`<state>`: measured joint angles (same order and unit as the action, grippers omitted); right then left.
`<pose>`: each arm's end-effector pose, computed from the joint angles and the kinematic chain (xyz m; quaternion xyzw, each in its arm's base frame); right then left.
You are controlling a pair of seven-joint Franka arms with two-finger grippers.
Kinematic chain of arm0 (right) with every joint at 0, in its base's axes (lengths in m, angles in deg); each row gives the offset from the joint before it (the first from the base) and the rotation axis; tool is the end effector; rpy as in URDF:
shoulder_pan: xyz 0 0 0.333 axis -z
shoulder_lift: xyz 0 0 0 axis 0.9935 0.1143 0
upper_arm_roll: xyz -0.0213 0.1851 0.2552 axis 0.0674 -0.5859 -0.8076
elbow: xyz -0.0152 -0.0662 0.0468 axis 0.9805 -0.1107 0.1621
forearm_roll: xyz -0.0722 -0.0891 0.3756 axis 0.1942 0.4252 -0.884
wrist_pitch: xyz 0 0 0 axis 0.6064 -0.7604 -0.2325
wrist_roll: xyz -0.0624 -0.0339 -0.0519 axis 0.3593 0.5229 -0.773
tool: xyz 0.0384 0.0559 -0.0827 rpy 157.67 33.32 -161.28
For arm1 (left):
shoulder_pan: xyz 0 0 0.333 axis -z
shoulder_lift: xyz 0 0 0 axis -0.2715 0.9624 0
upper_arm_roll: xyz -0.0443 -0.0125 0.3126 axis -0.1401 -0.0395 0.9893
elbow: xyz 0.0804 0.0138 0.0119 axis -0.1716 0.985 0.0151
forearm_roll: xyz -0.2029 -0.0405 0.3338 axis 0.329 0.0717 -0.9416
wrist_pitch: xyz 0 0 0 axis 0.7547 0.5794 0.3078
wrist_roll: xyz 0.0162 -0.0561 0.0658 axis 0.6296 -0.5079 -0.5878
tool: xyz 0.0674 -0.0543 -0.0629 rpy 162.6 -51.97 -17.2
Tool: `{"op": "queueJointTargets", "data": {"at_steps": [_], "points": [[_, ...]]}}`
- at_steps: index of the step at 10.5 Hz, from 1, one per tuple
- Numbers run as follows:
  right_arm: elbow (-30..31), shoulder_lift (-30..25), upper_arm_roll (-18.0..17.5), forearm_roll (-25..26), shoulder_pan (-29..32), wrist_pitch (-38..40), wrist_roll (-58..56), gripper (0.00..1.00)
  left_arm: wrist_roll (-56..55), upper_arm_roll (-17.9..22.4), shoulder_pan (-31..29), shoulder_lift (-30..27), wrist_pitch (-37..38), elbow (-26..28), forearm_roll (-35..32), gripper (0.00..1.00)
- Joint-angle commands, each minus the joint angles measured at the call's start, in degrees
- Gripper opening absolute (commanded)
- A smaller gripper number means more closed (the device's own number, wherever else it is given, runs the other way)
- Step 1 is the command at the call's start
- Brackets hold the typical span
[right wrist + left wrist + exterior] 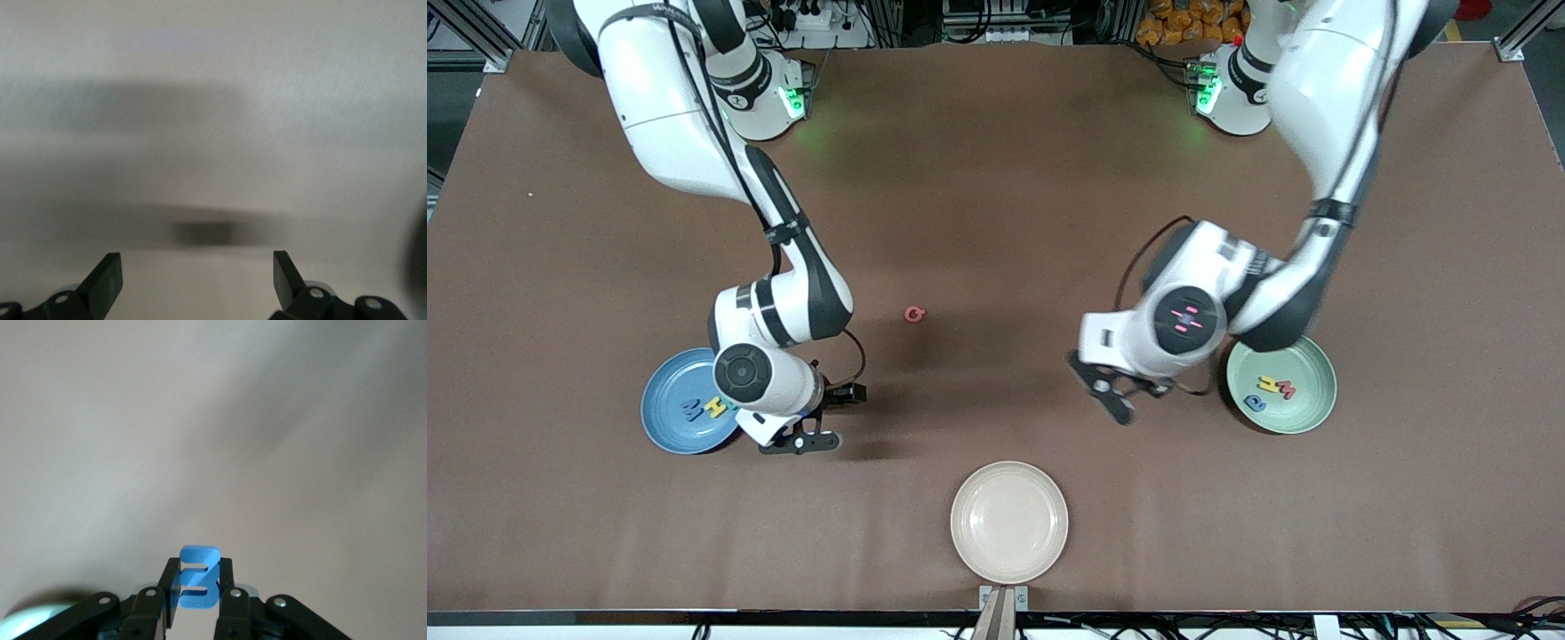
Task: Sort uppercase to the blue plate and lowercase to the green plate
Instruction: 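Release the E on the green plate while the right gripper reaches Q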
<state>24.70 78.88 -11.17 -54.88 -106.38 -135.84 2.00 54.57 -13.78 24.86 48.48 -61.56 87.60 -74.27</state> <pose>0.6638 0.2308 0.2184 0.9975 0.0518 -0.0485 0.0076 0.6553 -0.2836 0.3221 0.9099 -0.4067 -0.0796 0.0172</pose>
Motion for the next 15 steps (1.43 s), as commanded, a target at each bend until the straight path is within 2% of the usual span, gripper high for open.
{"op": "queueJointTargets", "data": {"at_steps": [1,4,7,8,9,10,12,15], "points": [[6.1,-6.7,0.3,5.0,-3.8,-0.6,-2.9,1.00,0.8,-0.8,-9.2,-2.8,0.8,6.2,1.3,0.00],[6.1,-7.8,-0.3,5.1,-6.6,-0.4,-14.1,1.00,0.8,-0.8,-18.6,-2.5,0.8,9.5,1.8,0.00],[6.0,-10.1,-0.4,5.5,-12.0,1.8,-26.4,1.00,0.5,-0.7,-23.0,-1.1,0.7,12.6,2.1,0.00],[6.0,-10.3,-0.3,5.5,-14.5,1.8,-31.6,1.00,-0.1,-0.6,-24.1,-0.2,0.3,12.7,2.1,0.13],[6.1,-10.3,-0.3,5.7,-16.0,1.7,-36.0,1.00,-0.1,-0.6,-24.5,0.3,-0.1,12.3,2.0,0.48],[6.6,-10.3,-0.3,6.4,-17.4,1.8,-40.7,1.00,0.0,-0.4,-24.6,0.1,-0.4,12.2,1.4,0.99],[13.7,-13.0,-0.5,7.6,-17.3,-0.9,-53.2,1.00,-0.1,-0.5,-23.9,-2.0,-0.3,12.1,1.2,1.00],[20.3,-12.9,-0.6,7.6,-13.6,-9.8,-71.5,1.00,0.0,-0.8,-23.9,-8.2,1.1,12.1,1.2,1.00]]}}
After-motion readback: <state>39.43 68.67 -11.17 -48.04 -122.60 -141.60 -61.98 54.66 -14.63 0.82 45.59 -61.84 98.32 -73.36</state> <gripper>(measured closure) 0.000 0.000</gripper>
